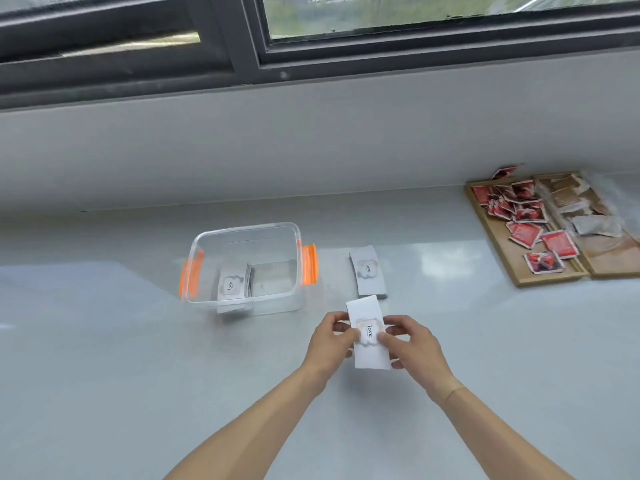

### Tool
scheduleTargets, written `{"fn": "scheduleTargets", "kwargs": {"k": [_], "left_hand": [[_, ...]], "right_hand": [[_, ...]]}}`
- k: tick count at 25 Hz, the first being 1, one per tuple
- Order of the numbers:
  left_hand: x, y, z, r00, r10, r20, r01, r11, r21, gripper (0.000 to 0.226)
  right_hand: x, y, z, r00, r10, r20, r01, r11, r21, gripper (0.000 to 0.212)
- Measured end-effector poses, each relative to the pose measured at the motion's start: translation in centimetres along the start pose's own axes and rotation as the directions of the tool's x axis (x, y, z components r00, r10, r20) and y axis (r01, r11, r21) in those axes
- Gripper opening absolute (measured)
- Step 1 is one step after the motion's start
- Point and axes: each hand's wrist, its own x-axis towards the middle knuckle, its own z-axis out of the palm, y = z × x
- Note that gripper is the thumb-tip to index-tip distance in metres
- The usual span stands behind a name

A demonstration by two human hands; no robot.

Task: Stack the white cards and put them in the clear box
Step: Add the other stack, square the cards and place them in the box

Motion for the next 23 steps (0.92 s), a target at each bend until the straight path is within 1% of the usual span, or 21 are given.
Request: {"fn": "scheduleTargets", "kwargs": {"k": [6, 10, 13, 16, 20, 22, 23], "left_hand": [[5.6, 4.0, 2.3, 0.995, -0.007, -0.099, 0.007, 1.0, -0.004, 0.034], [9.1, 5.5, 3.1, 0.974, -0.012, -0.225, 0.014, 1.0, 0.006, 0.033], [11.2, 6.3, 3.3, 0.953, -0.021, -0.302, 0.034, 0.999, 0.037, 0.031], [12.6, 6.4, 3.5, 0.943, -0.038, -0.331, 0.068, 0.994, 0.08, 0.03], [13.5, 5.7, 3.6, 0.939, -0.056, -0.339, 0.091, 0.992, 0.086, 0.031], [13.6, 5.6, 3.6, 0.942, -0.071, -0.329, 0.103, 0.991, 0.083, 0.031], [13.7, 5.6, 3.5, 0.943, -0.078, -0.324, 0.112, 0.99, 0.09, 0.031]], "right_hand": [[7.2, -2.9, -2.2, 1.0, -0.003, -0.008, 0.003, 1.0, -0.026, 0.022], [11.2, -4.1, -1.8, 0.999, 0.001, -0.046, -0.003, 0.999, -0.044, 0.025], [13.2, -4.7, -0.9, 0.997, 0.013, -0.076, -0.02, 0.995, -0.095, 0.026], [14.2, -4.8, -0.2, 0.995, -0.004, -0.104, -0.016, 0.98, -0.197, 0.028], [14.5, -4.7, 0.4, 0.992, -0.054, -0.114, 0.014, 0.945, -0.327, 0.027], [14.5, -4.5, 0.5, 0.989, -0.078, -0.126, 0.027, 0.932, -0.362, 0.034], [14.4, -4.3, 0.5, 0.988, -0.082, -0.134, 0.028, 0.933, -0.358, 0.041]]}}
